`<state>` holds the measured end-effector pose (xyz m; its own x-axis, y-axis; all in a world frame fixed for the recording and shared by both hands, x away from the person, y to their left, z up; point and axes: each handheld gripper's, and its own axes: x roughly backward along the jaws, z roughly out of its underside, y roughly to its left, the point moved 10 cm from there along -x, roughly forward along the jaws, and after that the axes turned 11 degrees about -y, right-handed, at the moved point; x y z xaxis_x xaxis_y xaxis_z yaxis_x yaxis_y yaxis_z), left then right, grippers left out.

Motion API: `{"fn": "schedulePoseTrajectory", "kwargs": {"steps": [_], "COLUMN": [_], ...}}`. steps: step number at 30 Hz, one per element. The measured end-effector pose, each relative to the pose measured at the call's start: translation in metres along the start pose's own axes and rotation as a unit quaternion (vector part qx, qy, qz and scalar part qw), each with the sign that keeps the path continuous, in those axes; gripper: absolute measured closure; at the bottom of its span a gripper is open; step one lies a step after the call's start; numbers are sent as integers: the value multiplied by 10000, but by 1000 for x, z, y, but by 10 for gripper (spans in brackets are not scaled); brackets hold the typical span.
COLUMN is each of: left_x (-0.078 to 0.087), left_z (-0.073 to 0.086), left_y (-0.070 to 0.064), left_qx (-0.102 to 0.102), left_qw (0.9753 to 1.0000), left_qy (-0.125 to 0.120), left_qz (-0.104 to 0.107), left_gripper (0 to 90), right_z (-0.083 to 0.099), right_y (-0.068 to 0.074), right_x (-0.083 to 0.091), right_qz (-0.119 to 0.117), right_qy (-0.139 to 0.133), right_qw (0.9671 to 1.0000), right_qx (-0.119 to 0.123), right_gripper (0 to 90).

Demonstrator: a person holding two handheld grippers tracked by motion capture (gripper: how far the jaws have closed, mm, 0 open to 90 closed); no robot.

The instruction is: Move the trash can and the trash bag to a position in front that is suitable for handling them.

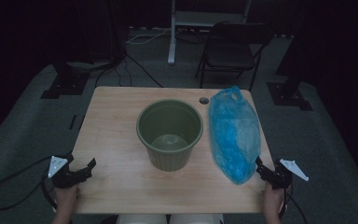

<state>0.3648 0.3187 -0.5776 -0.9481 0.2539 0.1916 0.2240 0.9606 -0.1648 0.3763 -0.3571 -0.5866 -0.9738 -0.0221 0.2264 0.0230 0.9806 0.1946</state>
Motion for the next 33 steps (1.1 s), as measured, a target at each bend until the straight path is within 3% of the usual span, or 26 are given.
{"fn": "schedulePoseTrajectory", "kwargs": {"steps": [5, 7, 9, 12, 17, 18, 23, 25, 27, 29, 30, 33], "left_x": [-6, -9, -12, -20, -37, -43, -68, -77, -84, -88, -95, -106], "left_z": [3, 3, 3, -2, -9, -12, -22, -24, -26, -27, -29, -34], "left_y": [-6, -7, -9, -16, -28, -32, -51, -58, -64, -67, -74, -83], "left_qx": [-178, -244, -142, -173, -338, -334, -413, -347, -332, -364, -321, -382], "left_qw": [9996, 9993, 9993, 9992, 9985, 9985, 9978, 9976, 9974, 9972, 9969, 9965], "left_qy": [206, 271, 323, 316, 338, 313, 284, 303, 282, 297, 293, 281], "left_qz": [102, 78, 139, 179, 258, 285, 435, 510, 568, 585, 650, 694], "left_gripper": [2, 2, 2, 2, 2, 2, 1, 2, 1, 1, 2, 1], "right_z": [0, 0, -1, -10, -29, -41, -55, -61, -65, -66, -68, -70], "right_y": [2, 3, 5, 11, 27, 40, 65, 80, 93, 100, 112, 132], "right_x": [-5, -7, -7, -5, -9, -17, -33, -38, -43, -45, -50, -59], "right_qz": [-5, 38, 12, 28, -236, -368, -650, -905, -1029, -1103, -1220, -1420], "right_qy": [51, 110, 118, 81, -80, -138, -170, -206, -199, -185, -134, -108], "right_qw": [10000, 9998, 9996, 9994, 9996, 9992, 9977, 9957, 9944, 9936, 9924, 9898], "right_qx": [42, 164, 236, 345, 143, 110, 4, -1, 122, 129, 103, 82], "right_gripper": [133, 133, 133, 133, 133, 133, 133, 128, 128, 128, 128, 127]}}
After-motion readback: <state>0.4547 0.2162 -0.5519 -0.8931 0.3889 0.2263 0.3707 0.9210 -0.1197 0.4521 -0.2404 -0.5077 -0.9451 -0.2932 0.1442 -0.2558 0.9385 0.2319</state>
